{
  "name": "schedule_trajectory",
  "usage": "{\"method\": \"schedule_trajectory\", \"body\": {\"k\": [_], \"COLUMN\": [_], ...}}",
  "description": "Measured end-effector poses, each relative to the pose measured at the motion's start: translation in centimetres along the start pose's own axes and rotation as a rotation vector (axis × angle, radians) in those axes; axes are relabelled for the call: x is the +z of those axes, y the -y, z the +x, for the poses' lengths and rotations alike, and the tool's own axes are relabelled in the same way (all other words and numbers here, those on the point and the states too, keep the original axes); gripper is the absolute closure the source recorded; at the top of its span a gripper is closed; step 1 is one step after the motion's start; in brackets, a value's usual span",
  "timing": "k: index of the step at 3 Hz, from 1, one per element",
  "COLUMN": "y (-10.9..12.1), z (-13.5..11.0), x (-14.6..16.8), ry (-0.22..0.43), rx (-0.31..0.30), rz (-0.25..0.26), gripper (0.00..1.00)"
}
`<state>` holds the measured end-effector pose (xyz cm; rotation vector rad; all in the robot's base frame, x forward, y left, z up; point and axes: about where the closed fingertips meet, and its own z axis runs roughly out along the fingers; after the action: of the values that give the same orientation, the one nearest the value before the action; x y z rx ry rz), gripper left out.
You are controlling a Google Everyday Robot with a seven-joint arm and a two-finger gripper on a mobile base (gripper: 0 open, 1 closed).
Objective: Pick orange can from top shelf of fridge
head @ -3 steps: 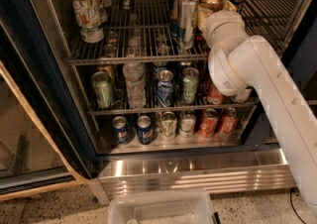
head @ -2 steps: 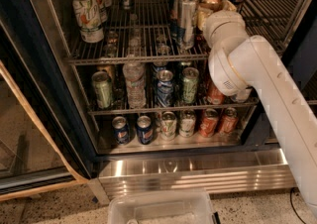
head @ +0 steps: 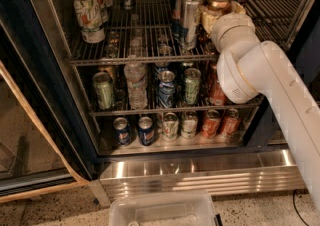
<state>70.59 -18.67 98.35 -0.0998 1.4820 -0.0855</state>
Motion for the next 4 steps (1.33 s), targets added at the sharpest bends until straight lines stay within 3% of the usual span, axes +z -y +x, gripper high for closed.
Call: {"method": "schedule_trajectory", "body": {"k": [4], "y": [1.6], "z": [-3.1], "x": [-4.0], "ry": [0.062], "rx": [-0.018], "rz": [0.013], "gripper": [1.0]}}
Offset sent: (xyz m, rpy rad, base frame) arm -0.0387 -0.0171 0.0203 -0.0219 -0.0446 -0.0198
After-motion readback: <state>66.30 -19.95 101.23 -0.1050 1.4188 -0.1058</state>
